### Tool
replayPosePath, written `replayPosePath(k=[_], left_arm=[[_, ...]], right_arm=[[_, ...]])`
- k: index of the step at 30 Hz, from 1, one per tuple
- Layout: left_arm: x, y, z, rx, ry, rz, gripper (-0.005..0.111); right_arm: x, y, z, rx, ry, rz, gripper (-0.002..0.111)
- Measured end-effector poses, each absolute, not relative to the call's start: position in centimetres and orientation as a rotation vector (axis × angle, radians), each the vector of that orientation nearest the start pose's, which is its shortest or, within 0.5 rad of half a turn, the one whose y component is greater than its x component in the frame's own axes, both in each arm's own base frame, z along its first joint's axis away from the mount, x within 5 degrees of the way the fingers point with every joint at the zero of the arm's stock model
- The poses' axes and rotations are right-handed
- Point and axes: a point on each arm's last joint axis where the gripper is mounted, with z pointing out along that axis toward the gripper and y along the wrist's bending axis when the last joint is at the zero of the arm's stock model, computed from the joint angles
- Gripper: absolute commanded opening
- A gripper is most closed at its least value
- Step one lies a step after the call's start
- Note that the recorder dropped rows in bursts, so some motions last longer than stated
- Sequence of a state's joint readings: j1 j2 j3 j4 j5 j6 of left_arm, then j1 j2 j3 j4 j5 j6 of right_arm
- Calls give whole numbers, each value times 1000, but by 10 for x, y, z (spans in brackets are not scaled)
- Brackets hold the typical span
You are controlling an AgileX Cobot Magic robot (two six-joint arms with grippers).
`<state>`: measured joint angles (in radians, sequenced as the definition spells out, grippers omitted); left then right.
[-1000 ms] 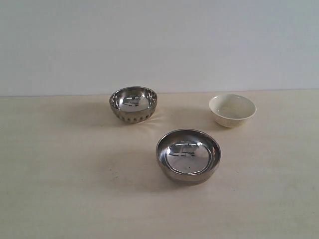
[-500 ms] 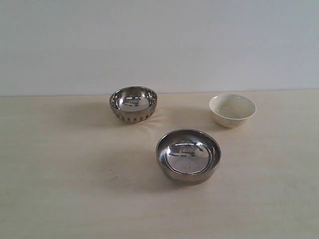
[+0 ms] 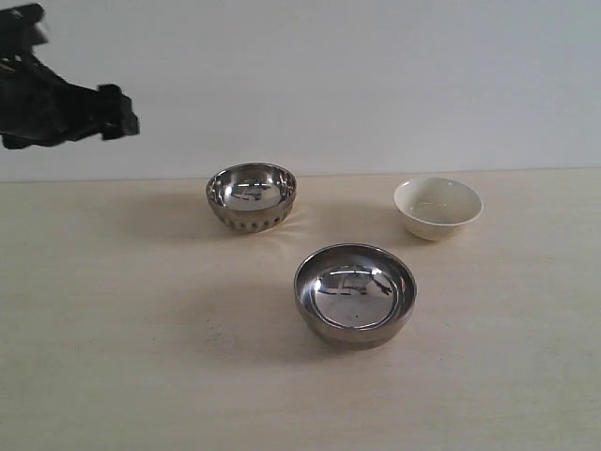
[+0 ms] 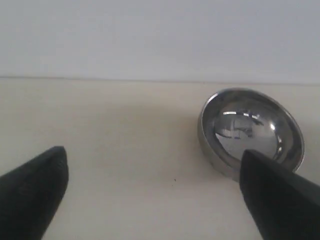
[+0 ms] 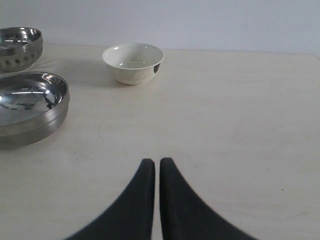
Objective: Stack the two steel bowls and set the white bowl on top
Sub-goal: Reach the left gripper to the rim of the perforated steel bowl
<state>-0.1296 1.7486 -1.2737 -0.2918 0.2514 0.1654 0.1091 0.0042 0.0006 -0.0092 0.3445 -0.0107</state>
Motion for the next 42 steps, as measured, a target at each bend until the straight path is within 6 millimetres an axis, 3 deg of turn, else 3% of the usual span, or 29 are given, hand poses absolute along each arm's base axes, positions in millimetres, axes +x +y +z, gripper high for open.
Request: replayPosePath(k=[6,10,15,21,36,38,42], left_arm=[[452,-84,227,12,2299,-340,85],[477,-95,207,17,2328,-387,84],[498,-121,188,69,2324,-422,84],[508,-149,157,95,2345,-449,84],[513,-152,122,-7,2360,-476,84],[513,-152,119,-23,2367,-486,78],[513,-152,105,-32,2395,-486,54]], right_arm=[[53,6,182,-115,1830,60,1],[53,6,182,-115,1830,60,1],[53,6,182,-115,1830,60,1],[53,6,182,-115,1830,60,1],[53,6,182,-115,1830,60,1],[53,6,182,-115,1830,60,1],[53,6,182,-115,1830,60,1]])
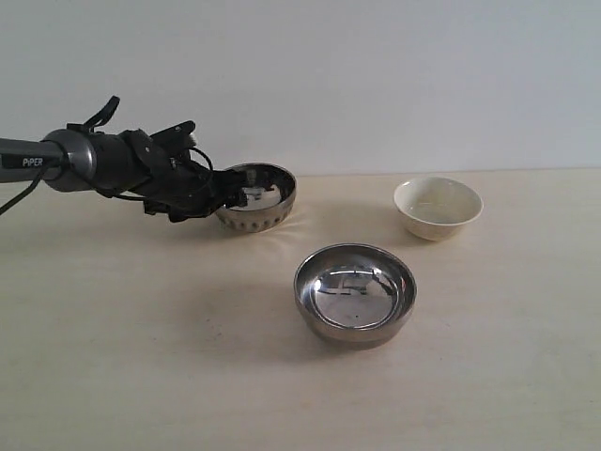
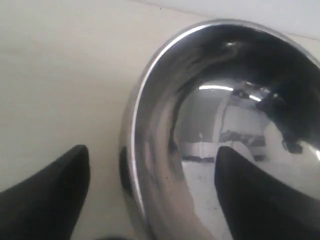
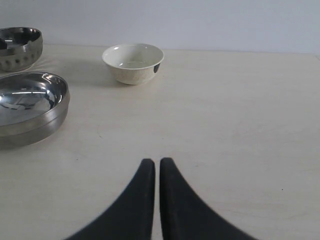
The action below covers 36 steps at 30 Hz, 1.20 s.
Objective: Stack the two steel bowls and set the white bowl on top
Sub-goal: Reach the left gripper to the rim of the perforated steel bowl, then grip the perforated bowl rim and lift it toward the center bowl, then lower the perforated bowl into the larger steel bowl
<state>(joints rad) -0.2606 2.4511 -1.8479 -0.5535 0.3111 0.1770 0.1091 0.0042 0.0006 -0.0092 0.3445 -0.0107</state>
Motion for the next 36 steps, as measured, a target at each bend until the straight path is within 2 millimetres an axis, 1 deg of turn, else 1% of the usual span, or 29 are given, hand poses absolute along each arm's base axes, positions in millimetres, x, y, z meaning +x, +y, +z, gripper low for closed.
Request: replayPosePath(k=[1,2,4,5,6,10,12,14,15,16,20,21,22,23,24,25,28,30,33,36], left_arm=[[513,-152,104,-32,2396,-486,44],[513,-152,104,-32,2396,-486,39],[513,-152,104,-31,2401,-487,15],[512,-152,103,-27,2413,-492,7],[511,-153,103,-24,2422,-495,4],[510,-155,107,-53,2430,-535,4],[509,-156,115,-41,2438,-548,4],[507,-156,133,-28,2423,-563,4],[505,-157,153,-9,2397,-572,4],[502,-157,168,17,2384,-580,4],[493,-158,199,85,2377,-602,4],[486,-160,214,141,2383,-615,4],[482,-163,221,180,2386,-621,4],[472,-171,233,263,2394,-636,4],[468,-175,238,299,2397,-641,4],[456,-189,249,388,2400,-659,4],[439,-211,258,509,2408,-688,4],[427,-227,258,605,2423,-706,4],[411,-247,254,719,2448,-717,4],[399,-260,246,790,2470,-710,4]], right_arm=[[53,6,182,-115,1830,60,1],[53,6,182,-115,1830,60,1],[53,6,182,-114,1830,62,1],[53,6,182,-114,1830,62,1],[53,6,182,-114,1830,62,1],[53,6,182,-112,1830,63,1],[53,6,182,-112,1830,63,1],[53,6,182,-112,1830,63,1],[53,6,182,-112,1830,63,1],[53,6,182,-112,1830,63,1],[53,6,182,-112,1830,63,1],[53,6,182,-112,1830,63,1],[53,6,182,-112,1830,63,1],[53,6,182,-112,1830,63,1],[53,6,182,-112,1830,63,1],[53,6,182,-112,1830,63,1],[53,6,182,-112,1830,63,1],[53,6,182,-112,1830,63,1],[53,6,182,-112,1830,63,1],[53,6,182,-112,1830,63,1]])
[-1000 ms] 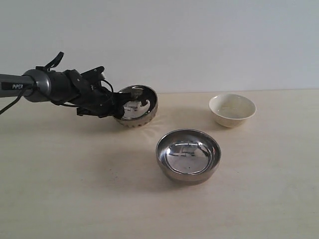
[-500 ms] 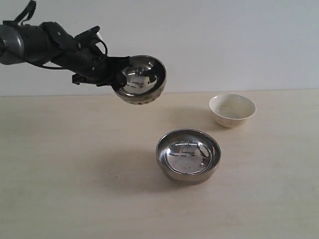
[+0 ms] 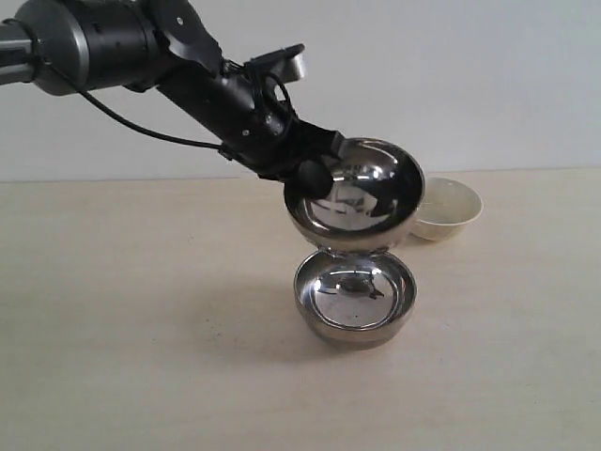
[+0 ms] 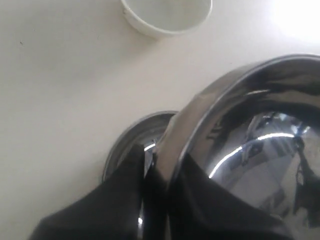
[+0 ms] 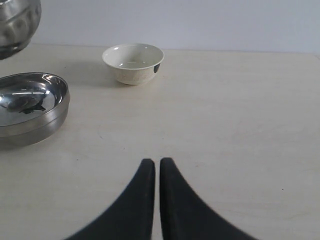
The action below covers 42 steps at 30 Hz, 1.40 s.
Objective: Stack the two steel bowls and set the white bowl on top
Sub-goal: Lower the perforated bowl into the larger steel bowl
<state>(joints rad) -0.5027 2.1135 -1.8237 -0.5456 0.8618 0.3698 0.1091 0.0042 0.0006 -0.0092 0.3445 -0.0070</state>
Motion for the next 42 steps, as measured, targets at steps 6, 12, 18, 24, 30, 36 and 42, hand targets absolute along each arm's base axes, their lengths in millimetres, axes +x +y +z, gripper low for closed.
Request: replayPosePath(k=[6,12,18,24,30,36,42], left_arm=[[386,-264,222,850,2539,-667,4],[384,-260,205,821,2558,-636,4],[388,-262,197,757,2533,-642,4],[393,-265,171,717,2578,-658,4],[395,-266,161,698,2588,-659,4],[396,-266,156,690,2596,-660,4],[396,-266,156,690,2596,-660,4]], right_arm=[[53,6,182,-112,1830,63,1],[53,6,182,-112,1830,63,1],[53,6,182,-112,1830,63,1],[53,6,182,-112,1830,63,1],[53,6,182,-106,1830,68,1],[53,6,182,-106,1830,68,1],[53,6,182,-106,1830,68,1]])
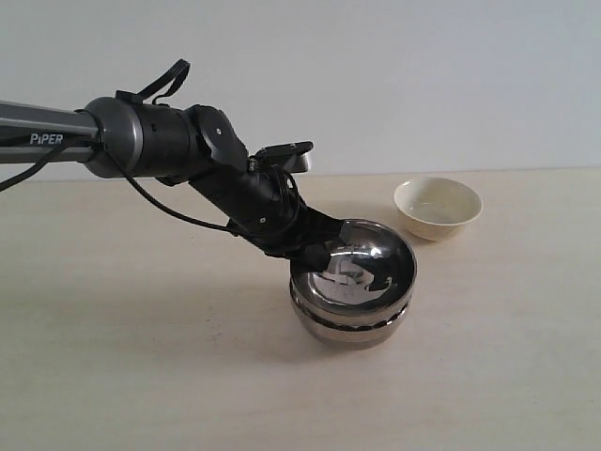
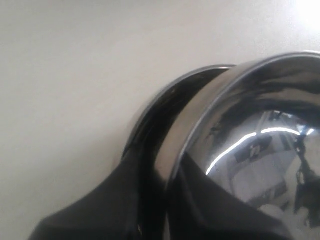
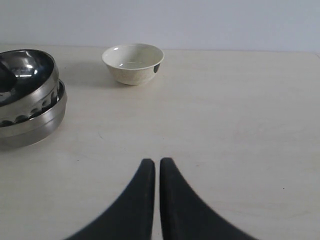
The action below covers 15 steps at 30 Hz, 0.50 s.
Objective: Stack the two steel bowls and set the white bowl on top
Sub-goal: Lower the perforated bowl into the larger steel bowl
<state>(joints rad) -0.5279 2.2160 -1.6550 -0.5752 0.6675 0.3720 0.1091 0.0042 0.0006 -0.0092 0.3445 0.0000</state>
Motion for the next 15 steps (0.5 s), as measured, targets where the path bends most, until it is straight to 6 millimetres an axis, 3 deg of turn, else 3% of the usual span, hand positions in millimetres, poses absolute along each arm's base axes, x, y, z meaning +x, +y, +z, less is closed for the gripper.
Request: replayPosePath(k=[2,8,15], left_arm=[[396,-266,156,690,2596,-660,9],[395,-266,156,686,2596,-665,49],[396,-267,156,678,2585,-663,52]], right_arm=[[53,6,182,-106,1830,68,1],[53,6,182,-106,1830,68,1],[53,6,182,-106,1830,68,1]])
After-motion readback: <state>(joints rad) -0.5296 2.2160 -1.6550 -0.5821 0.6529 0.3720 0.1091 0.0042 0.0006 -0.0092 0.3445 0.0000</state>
